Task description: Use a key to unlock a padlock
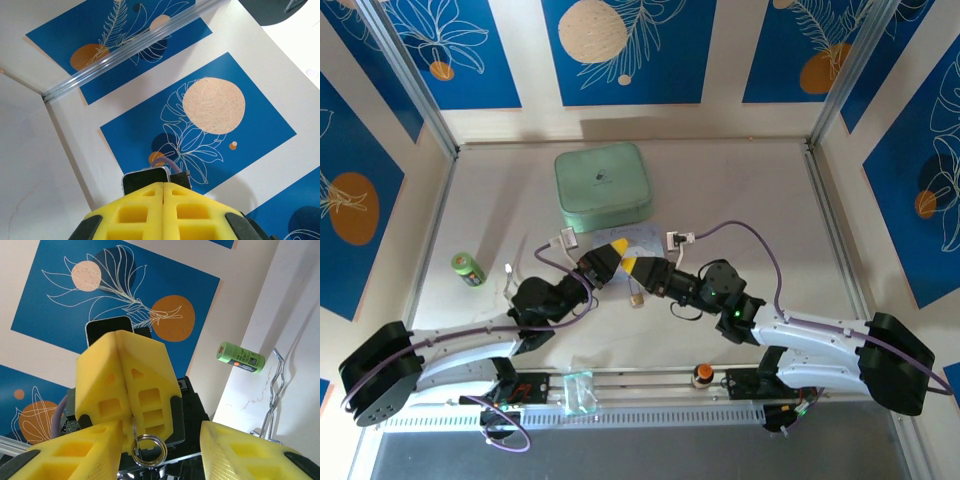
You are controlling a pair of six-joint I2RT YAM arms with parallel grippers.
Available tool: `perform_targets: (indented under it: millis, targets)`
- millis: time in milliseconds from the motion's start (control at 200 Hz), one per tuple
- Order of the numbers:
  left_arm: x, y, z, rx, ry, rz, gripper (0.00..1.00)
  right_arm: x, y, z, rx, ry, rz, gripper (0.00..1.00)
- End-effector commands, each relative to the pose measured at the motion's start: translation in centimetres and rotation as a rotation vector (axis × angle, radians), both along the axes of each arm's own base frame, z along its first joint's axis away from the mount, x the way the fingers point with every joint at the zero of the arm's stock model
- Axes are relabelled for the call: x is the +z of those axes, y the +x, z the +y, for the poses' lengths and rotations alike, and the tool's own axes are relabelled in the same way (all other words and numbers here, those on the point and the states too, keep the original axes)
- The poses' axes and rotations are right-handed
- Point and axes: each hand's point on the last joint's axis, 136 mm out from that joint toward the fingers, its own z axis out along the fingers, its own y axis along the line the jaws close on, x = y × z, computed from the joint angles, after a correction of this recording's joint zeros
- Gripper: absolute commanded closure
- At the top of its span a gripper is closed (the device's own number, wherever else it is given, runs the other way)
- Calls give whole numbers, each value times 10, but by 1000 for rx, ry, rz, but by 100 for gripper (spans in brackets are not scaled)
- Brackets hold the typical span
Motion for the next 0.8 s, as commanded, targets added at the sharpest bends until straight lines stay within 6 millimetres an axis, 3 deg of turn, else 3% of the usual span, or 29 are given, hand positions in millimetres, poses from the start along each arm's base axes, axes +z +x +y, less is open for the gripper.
perform_targets:
  millis: [0, 255, 350, 570, 625, 695, 795]
  targets:
    - [13, -5, 1, -21, -55, -23, 100, 23, 4, 0, -22, 50, -50, 57]
    - [10, -4, 0, -15, -23, -20, 100, 21, 6, 4, -10, 68, -36, 63]
    - [8, -4, 0, -15, -22, -14, 100, 24, 5, 6, 0, 79, -35, 71]
    - [2, -3, -2, -19, -26, 1, 100, 20, 5, 6, -10, 73, -24, 74]
    - [1, -3, -1, -18, -32, 0, 100, 19, 6, 5, -14, 72, -21, 77]
    - [-1, -2, 0, -13, -36, 3, 100, 18, 5, 6, -17, 73, -17, 89]
    - [-4, -1, 1, -8, -30, 12, 100, 17, 6, 6, -23, 69, -14, 92]
